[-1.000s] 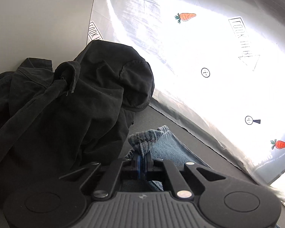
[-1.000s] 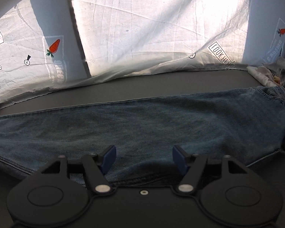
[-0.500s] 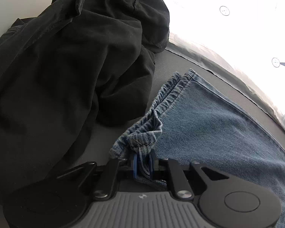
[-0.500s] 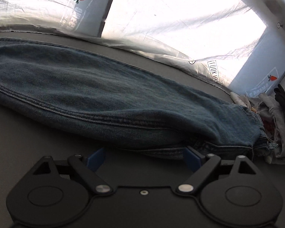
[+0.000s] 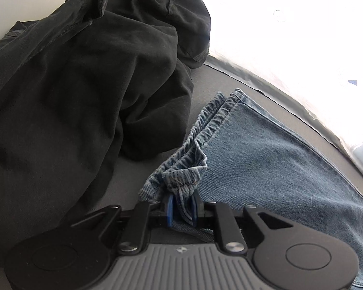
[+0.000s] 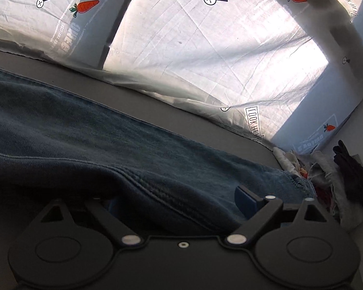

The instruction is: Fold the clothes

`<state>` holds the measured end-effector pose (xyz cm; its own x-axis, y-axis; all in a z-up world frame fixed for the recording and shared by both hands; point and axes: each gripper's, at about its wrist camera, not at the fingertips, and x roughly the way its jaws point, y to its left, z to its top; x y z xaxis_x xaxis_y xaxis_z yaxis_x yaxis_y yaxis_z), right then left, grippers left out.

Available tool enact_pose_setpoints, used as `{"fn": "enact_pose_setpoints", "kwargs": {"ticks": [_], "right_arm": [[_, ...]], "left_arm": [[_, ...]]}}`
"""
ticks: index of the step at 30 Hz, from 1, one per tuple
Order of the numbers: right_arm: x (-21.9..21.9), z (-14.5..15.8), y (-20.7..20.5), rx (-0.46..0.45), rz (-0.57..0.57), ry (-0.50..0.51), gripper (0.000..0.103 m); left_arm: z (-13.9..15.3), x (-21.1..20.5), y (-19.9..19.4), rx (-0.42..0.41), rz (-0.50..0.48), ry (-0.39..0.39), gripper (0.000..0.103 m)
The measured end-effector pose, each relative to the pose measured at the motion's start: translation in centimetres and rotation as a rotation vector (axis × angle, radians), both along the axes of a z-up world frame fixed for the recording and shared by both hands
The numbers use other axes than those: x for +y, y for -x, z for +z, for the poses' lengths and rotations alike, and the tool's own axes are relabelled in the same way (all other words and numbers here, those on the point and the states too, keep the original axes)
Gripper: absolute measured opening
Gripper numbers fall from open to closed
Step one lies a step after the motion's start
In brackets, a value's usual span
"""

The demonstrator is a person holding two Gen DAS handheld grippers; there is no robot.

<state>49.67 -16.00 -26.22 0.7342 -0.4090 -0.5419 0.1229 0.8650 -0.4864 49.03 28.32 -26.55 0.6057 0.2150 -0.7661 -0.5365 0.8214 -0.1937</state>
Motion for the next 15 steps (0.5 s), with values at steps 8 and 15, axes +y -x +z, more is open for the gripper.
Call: {"fn": "enact_pose_setpoints", "kwargs": {"ticks": [8,15], "right_arm": [[-1.9,-1.6,-0.7,0.002,-0.084,0.047,0.096],[-4.5,-2.6,-0.4,0.050,-0.228,0.131,0.097]], "left_arm": [[0.2,-0.4,-0.4,0.011,-0.007,-0.040,0.018],[0.2,-0.2,-0.2,0.006,-0.010,-0.034,0.018]]}}
